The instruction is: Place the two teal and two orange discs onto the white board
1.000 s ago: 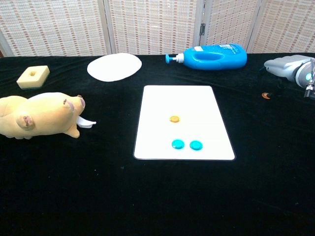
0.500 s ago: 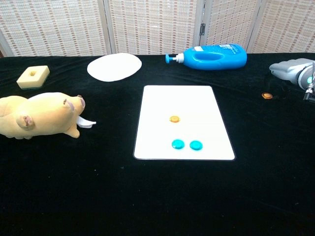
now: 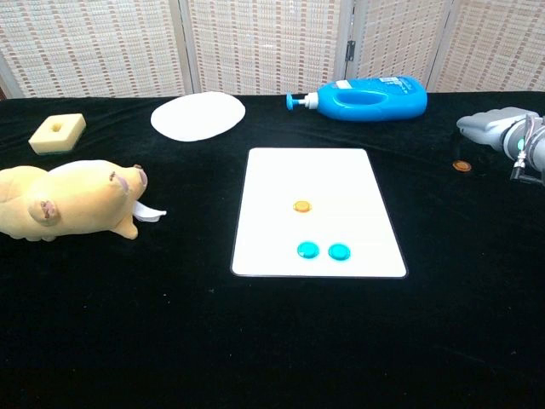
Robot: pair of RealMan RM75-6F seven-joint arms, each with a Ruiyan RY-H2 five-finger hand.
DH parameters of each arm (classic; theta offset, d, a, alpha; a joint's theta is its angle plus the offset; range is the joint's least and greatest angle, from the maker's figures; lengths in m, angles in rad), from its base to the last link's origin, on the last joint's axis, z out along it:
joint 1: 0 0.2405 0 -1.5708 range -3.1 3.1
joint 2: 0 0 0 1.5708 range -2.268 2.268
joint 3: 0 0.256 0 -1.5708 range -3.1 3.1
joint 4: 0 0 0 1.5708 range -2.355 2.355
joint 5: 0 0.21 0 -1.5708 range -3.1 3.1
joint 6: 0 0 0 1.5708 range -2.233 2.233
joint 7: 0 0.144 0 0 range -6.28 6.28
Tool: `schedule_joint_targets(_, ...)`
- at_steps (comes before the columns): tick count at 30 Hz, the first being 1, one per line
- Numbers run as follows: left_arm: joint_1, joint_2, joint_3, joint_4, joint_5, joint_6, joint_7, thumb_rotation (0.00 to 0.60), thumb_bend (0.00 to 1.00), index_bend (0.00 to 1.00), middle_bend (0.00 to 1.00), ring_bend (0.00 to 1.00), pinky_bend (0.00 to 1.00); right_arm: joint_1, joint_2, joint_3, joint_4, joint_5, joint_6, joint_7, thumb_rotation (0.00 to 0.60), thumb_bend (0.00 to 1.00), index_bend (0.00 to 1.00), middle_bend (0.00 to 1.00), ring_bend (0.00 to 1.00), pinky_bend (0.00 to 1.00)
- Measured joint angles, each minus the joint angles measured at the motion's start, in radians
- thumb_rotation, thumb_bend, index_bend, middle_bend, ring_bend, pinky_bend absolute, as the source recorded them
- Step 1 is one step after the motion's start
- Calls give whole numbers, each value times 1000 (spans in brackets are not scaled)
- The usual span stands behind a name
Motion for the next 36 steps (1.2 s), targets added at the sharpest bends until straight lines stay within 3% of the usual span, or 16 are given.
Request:
schedule_joint_targets(26,-3,-8,2,17,-4,-11,-12,600,100,0,0,0,0,-4,-17,36,20,-29,1,-29,600,421,515,198,76,0)
schedule_joint_targets(32,-3,-6,1,19,-5,-9,-16,600,100,0,0,0,0,-9,11,34,-38,-54,16,-21,600,421,515,198,74,0)
schedule_joint_targets(36,-3,-5,-1,15,-1,-5,-17,600,100,0,0,0,0,-16,69,30,-156,-89,43,-10,600,422,516,199,74,0)
